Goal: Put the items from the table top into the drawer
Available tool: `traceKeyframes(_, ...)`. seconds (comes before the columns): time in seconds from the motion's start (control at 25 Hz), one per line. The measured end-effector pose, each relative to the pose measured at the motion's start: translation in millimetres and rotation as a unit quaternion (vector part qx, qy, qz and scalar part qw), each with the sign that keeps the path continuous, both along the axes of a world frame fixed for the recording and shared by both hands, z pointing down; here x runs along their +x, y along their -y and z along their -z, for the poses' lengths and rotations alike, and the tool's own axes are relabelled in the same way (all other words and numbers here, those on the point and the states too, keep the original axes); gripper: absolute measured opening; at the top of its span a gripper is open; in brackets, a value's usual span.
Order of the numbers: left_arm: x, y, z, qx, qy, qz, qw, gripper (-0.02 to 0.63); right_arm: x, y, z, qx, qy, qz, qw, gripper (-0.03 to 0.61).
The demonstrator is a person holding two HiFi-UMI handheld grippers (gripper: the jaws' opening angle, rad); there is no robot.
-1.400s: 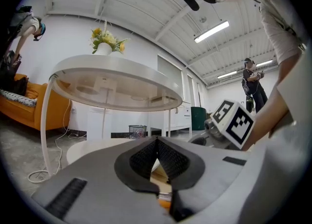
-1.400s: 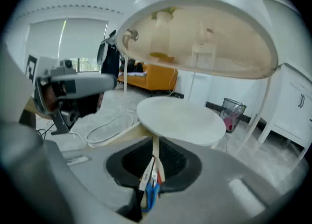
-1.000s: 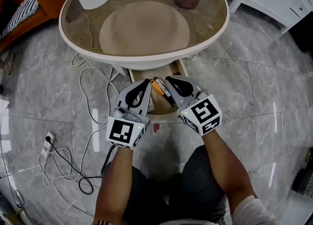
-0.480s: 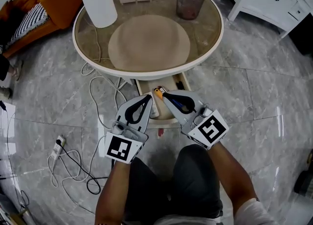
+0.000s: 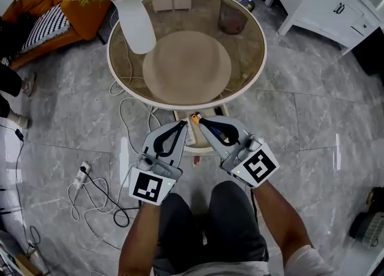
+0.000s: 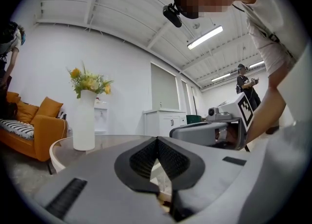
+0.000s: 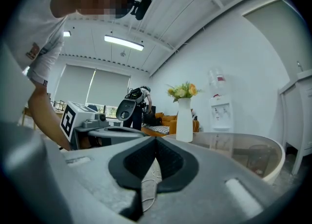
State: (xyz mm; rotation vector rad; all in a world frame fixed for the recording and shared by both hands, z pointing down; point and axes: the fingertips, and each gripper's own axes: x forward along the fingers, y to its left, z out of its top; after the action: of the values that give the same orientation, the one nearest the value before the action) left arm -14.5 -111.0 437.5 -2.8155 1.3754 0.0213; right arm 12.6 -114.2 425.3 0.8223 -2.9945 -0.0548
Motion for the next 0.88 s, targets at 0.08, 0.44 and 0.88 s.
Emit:
traceKeyframes(0.08,-1.7,-1.9,22.8,-0.003,-0.003,0.004,1.0000,-0.002,-1.9,-2.2,22.4,-0.003,0.002,0.002,1.000,0.000)
traceKeyframes(0.44,-11.3,-27.8,136.5,-0.029,0.000,0.011,0.9995,0.000,-4.1,-25.1,137.5,-0.028,0.013,0.003,1.000,0.000)
traceKeyframes(0.88,-16.2,-43.4,282.0,-0.024,0.002,0.005,0.9997,0.000,-16.6,-47.1,285.6,-0.022,0.019,0.004,1.000,0.000)
